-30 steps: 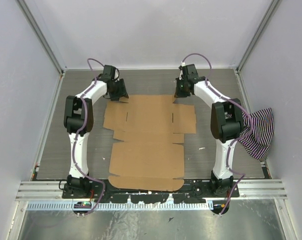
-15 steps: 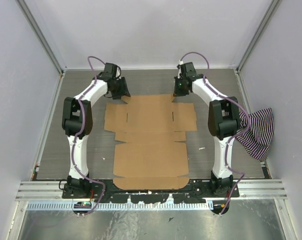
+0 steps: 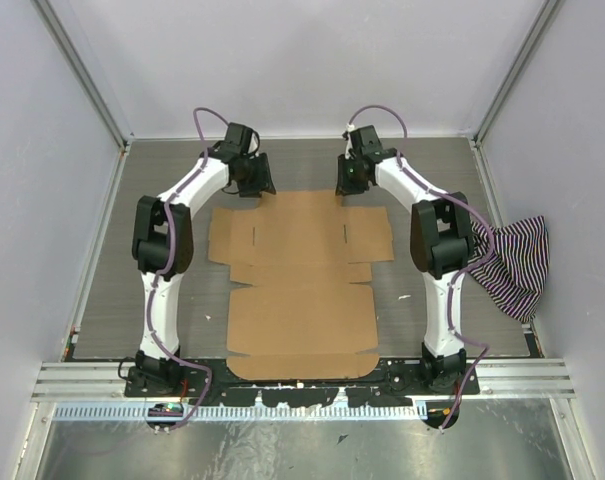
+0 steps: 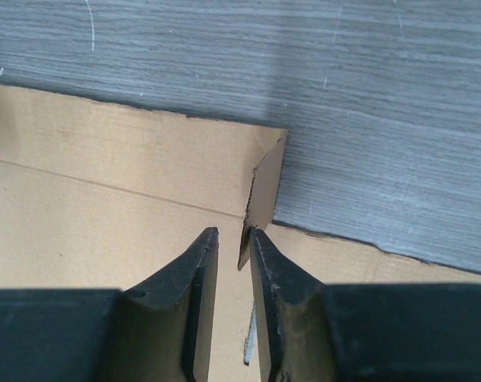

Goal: Fold the paper box

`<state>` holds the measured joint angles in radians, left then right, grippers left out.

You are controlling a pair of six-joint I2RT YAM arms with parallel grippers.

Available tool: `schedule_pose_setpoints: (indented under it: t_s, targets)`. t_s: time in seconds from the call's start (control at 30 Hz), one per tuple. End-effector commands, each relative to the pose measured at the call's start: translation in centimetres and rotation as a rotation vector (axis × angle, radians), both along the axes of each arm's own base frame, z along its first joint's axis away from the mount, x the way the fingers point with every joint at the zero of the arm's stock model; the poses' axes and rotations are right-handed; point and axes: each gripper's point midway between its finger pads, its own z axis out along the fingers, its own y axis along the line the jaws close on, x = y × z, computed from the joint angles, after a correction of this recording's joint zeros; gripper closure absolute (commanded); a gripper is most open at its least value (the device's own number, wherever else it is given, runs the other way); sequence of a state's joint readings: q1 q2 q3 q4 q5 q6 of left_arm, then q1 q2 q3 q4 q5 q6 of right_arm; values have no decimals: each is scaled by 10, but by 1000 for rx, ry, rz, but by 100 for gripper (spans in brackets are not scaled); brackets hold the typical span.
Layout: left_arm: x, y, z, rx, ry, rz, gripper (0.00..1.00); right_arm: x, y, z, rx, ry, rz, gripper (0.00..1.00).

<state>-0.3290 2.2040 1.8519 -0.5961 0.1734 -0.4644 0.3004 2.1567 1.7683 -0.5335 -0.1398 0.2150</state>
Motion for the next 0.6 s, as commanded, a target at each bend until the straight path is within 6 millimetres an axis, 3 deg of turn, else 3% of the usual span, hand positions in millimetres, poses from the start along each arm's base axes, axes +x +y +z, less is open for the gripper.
schedule_pose_setpoints:
  t_s: [0.0, 0.57]
  targets:
    - [5, -10, 3, 2, -11, -18, 44, 16, 13, 20, 15, -65, 20, 70]
    - [9, -27, -31, 6, 63, -37, 45, 21, 41, -29, -9, 2, 45, 65]
